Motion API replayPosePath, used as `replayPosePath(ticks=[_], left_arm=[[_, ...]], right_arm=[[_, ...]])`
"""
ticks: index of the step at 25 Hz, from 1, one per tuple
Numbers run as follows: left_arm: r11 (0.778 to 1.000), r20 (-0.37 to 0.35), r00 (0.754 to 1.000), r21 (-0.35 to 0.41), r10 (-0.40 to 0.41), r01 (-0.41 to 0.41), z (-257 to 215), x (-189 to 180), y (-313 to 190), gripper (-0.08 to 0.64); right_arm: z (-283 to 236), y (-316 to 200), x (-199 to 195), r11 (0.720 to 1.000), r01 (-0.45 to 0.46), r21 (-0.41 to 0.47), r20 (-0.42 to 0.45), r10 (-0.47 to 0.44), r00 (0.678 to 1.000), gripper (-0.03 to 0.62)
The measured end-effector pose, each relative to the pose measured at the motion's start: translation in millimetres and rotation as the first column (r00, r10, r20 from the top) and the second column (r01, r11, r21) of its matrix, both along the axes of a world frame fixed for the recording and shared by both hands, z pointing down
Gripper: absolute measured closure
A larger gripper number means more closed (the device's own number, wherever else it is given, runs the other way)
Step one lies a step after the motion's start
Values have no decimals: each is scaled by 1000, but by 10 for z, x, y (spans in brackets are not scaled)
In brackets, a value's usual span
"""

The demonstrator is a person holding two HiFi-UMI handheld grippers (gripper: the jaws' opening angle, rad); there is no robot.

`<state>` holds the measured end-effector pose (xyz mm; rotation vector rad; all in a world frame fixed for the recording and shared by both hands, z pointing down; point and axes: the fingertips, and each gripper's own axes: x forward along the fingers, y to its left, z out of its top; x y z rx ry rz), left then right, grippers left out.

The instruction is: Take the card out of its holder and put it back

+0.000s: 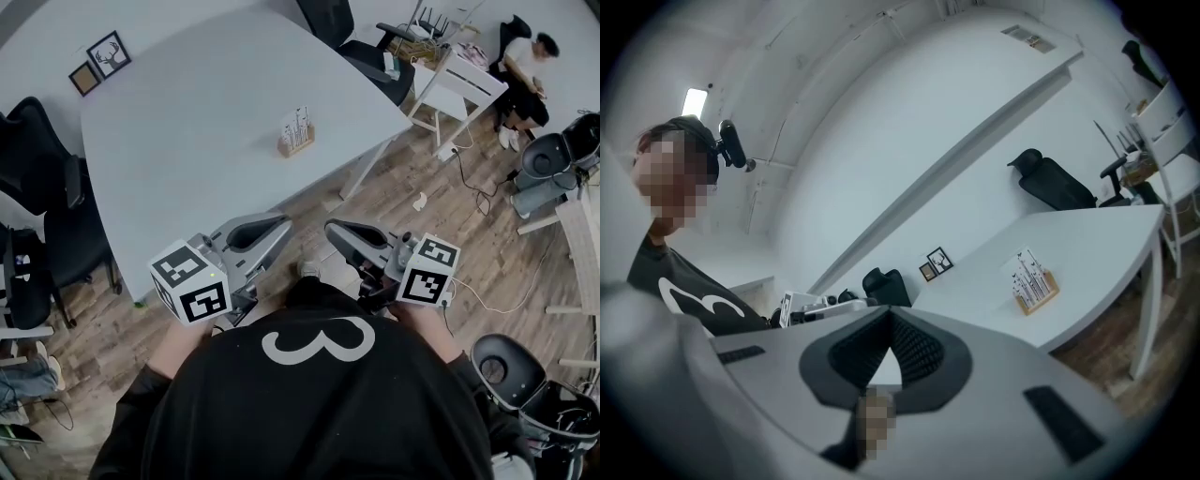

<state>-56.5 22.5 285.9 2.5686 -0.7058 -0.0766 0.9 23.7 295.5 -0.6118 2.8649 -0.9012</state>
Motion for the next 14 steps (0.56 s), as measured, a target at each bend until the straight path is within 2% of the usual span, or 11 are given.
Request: replayPosePath(ticks=[14], left_arm=[[1000,2,1000,-1,4,-4,15,-16,61,541]], right_arm=[[22,84,-23,1000,-5,3,-8,5,1000,583]])
